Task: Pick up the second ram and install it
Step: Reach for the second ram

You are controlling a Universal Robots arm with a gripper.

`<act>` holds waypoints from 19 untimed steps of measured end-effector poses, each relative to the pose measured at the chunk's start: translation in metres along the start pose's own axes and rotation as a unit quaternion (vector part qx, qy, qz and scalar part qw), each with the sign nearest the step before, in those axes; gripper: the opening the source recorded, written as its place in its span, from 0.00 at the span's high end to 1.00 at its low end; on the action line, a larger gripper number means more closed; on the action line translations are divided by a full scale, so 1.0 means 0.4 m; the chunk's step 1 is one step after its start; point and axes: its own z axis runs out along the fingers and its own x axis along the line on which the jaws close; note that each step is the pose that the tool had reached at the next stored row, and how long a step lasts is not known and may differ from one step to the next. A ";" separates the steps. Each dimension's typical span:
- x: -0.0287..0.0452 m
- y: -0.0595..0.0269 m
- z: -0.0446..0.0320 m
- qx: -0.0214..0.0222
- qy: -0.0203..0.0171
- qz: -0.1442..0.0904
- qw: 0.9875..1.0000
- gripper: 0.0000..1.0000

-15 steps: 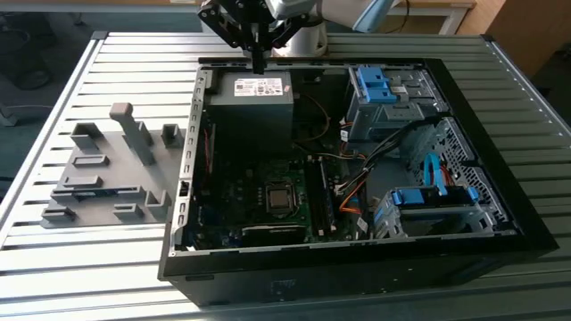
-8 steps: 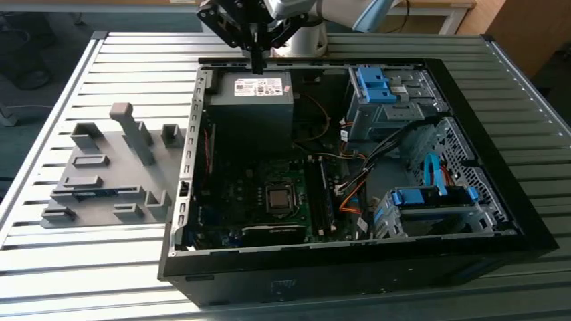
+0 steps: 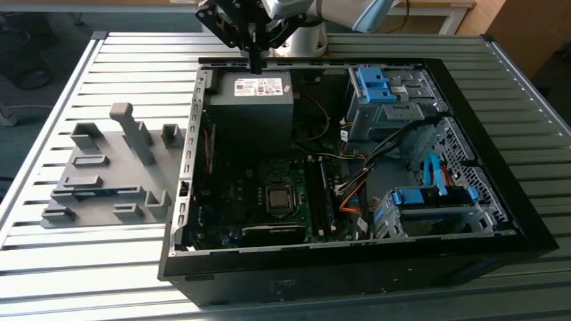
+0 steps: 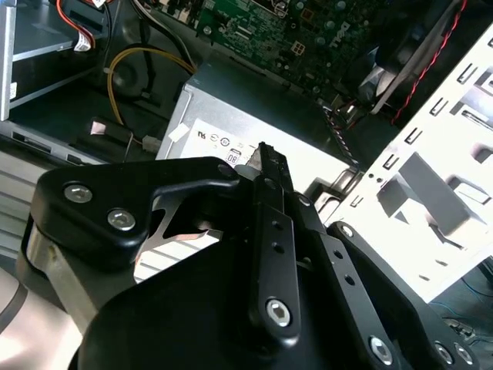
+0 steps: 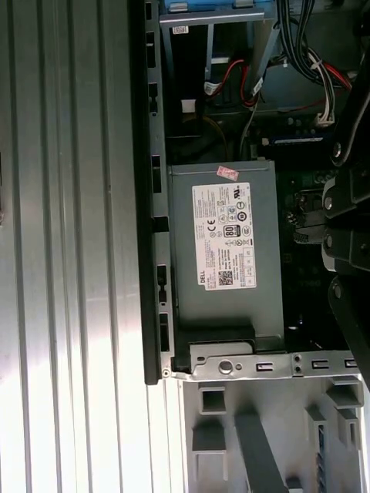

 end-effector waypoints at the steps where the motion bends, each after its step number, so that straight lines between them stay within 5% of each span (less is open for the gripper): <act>1: 0.001 0.000 0.000 0.000 0.000 0.000 1.000 0.89; 19: 0.010 -0.001 0.000 0.000 0.000 0.000 1.000 0.89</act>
